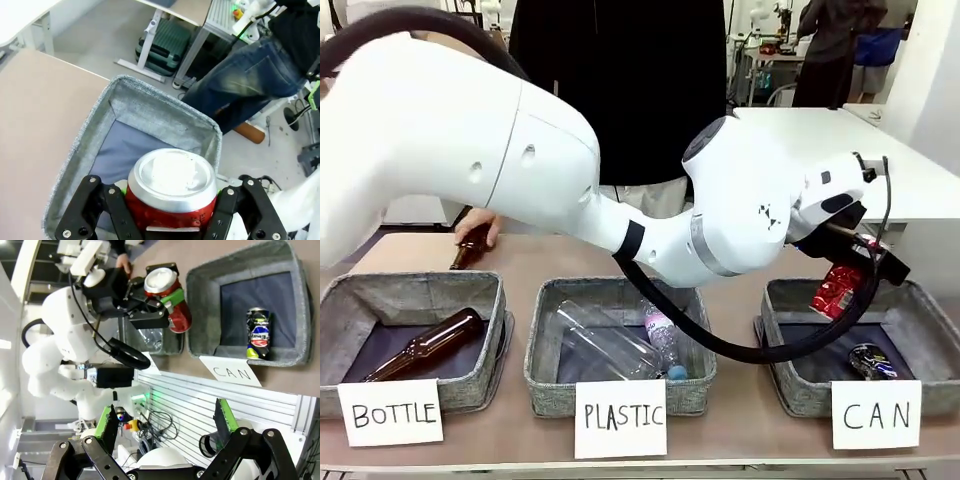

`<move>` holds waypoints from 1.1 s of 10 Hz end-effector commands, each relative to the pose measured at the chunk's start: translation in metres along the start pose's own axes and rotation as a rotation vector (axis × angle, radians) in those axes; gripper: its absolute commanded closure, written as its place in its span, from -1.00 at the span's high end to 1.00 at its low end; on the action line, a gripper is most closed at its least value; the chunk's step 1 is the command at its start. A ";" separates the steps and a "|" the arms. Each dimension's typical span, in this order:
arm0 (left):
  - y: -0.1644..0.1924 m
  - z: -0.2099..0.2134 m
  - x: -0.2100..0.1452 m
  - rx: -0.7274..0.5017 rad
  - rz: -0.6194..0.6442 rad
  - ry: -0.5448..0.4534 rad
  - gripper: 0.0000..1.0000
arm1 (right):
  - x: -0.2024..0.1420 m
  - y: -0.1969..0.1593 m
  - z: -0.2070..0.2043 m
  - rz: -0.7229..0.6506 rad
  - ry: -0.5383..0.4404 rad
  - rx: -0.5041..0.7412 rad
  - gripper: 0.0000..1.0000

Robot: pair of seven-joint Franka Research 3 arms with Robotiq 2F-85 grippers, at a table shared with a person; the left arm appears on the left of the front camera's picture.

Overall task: Sort the can waste into the basket.
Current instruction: Pick up the can waste from the table and place it in the right Fabric basket.

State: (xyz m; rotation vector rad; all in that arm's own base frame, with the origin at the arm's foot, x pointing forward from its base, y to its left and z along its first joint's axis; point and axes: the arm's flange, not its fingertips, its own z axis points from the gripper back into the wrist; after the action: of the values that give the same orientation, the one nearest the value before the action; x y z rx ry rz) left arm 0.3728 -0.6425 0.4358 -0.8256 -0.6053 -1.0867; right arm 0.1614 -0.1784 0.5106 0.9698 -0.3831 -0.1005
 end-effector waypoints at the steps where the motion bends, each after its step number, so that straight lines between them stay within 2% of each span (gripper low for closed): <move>1: 0.001 0.014 0.003 0.009 -0.034 0.002 0.27 | 0.000 -0.001 -0.001 0.013 -0.013 -0.013 1.00; 2: -0.001 0.015 0.002 -0.022 -0.020 0.006 0.34 | 0.000 -0.001 -0.001 0.013 -0.013 -0.013 1.00; 3: -0.002 0.016 0.002 -0.021 -0.022 0.000 1.00 | 0.000 -0.001 -0.001 0.013 -0.013 -0.013 1.00; 5: -0.003 0.017 0.001 -0.013 -0.029 -0.002 1.00 | 0.000 -0.001 -0.001 0.013 -0.013 -0.013 1.00; 6: -0.002 0.019 0.001 -0.010 -0.028 -0.010 0.82 | 0.000 -0.001 -0.001 0.013 -0.013 -0.013 1.00; 7: -0.002 0.021 0.001 -0.009 -0.023 -0.016 1.00 | 0.000 -0.001 -0.001 0.013 -0.013 -0.013 1.00; 11: 0.003 0.033 0.003 -0.001 -0.006 -0.040 1.00 | 0.000 -0.001 -0.001 0.013 -0.013 -0.013 1.00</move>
State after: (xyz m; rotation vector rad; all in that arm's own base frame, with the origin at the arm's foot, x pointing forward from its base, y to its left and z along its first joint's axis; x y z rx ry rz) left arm 0.3803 -0.6322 0.4533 -0.8347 -0.6278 -1.0753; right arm 0.1614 -0.1784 0.5107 0.9696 -0.3833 -0.1007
